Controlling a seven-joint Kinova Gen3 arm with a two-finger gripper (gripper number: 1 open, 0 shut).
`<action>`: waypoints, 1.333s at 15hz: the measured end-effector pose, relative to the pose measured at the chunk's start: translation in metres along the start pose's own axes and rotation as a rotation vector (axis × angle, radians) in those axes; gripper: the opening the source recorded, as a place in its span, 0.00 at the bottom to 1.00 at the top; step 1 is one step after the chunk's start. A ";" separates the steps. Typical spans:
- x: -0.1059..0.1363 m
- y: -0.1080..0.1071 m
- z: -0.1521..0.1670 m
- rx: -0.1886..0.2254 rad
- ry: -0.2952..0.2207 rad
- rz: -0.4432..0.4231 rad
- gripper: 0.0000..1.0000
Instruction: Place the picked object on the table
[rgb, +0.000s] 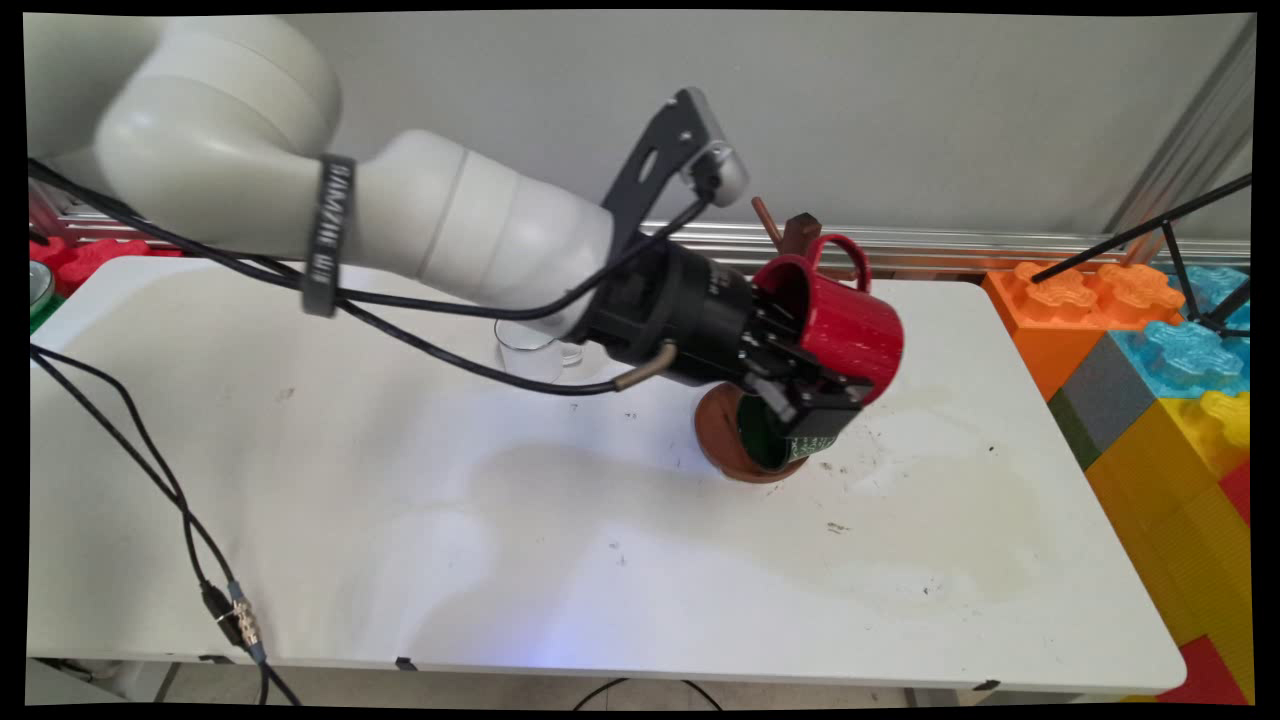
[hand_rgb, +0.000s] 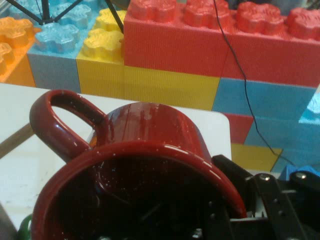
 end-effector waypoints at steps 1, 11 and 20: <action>-0.001 0.000 -0.007 -0.002 -0.009 0.012 0.00; -0.009 -0.014 -0.095 -0.019 -0.192 0.217 0.00; -0.045 -0.079 -0.123 0.067 -0.501 0.335 0.00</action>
